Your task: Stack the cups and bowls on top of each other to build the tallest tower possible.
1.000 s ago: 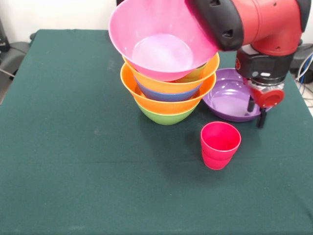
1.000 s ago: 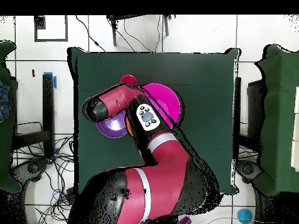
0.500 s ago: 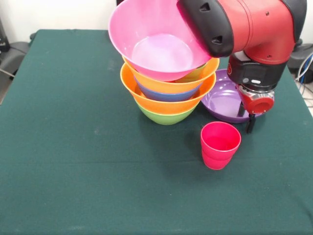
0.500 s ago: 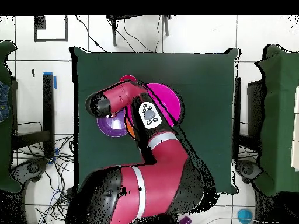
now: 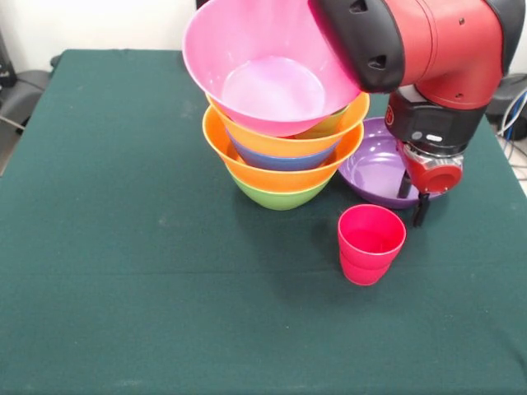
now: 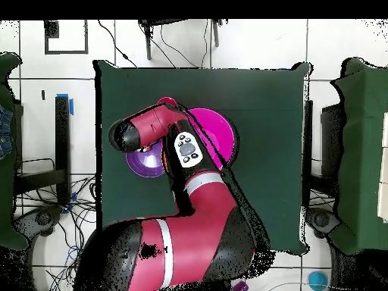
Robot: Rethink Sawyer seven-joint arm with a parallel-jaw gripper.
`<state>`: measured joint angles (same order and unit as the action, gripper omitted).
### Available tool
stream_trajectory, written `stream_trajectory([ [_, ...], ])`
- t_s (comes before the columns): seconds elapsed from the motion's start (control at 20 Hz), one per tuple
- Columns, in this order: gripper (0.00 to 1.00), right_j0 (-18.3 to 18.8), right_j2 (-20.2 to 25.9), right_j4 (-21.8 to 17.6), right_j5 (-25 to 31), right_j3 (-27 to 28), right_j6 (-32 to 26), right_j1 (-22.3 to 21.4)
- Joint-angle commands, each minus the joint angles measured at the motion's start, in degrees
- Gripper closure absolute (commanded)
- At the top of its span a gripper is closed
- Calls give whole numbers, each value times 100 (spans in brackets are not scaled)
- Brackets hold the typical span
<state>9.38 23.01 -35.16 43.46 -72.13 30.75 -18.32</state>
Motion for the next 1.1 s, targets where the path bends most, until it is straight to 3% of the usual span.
stream_trajectory([
  [0.05,0,-12,-415,-59,415,13,809,109],
  [0.7,0,28,-407,128,500,-223,544,70],
  [0.75,100,40,-410,136,511,-251,492,64],
  [1.1,100,56,-476,116,610,-547,365,-122],
])
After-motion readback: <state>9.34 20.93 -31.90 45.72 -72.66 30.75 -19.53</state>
